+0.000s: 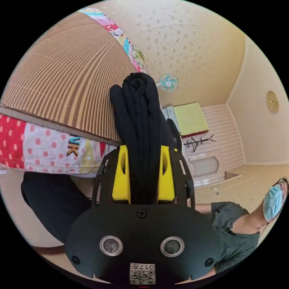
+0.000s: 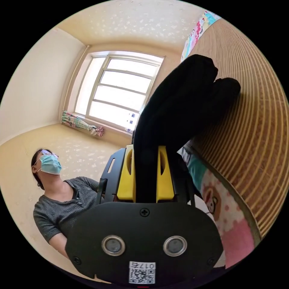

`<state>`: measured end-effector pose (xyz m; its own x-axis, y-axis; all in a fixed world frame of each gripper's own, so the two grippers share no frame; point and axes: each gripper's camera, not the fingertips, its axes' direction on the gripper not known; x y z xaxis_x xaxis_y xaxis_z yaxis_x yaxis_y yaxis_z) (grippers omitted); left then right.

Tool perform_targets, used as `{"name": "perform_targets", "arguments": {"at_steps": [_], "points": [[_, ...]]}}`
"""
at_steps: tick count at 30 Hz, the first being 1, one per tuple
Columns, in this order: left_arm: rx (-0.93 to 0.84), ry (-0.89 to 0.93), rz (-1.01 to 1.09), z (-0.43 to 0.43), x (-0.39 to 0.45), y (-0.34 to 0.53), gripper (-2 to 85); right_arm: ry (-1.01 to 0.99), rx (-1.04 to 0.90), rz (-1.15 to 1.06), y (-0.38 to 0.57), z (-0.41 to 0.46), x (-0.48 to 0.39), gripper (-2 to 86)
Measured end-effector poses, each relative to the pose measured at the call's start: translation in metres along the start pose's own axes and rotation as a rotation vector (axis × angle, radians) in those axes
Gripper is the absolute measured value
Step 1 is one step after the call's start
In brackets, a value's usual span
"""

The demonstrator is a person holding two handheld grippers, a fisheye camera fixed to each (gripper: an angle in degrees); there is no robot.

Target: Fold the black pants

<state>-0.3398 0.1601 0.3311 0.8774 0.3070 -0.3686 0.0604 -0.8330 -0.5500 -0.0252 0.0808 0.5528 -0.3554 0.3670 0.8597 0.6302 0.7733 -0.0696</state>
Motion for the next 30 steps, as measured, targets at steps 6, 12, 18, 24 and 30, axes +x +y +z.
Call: {"name": "perform_targets", "arguments": {"at_steps": [6,12,18,24,30], "points": [[0.179,-0.204,0.107,-0.221,0.043,-0.043,14.0,0.004,-0.134,-0.207,-0.107,0.154,-0.055,10.1],[0.398,-0.423,0.143,-0.418,0.060,-0.097,16.5,0.057,-0.106,-0.340,-0.192,0.308,-0.086,10.5],[0.516,-0.883,-0.226,-0.447,-0.042,-0.097,21.4,0.507,-0.417,-0.127,-0.201,0.453,0.006,10.1],[0.604,-0.983,-0.189,-0.410,-0.080,-0.047,21.2,0.308,-0.482,-0.212,-0.118,0.418,0.034,3.5],[0.879,-0.697,-0.019,-0.391,-0.022,0.045,15.2,0.313,-0.471,-0.389,-0.017,0.280,0.018,1.0]]}}
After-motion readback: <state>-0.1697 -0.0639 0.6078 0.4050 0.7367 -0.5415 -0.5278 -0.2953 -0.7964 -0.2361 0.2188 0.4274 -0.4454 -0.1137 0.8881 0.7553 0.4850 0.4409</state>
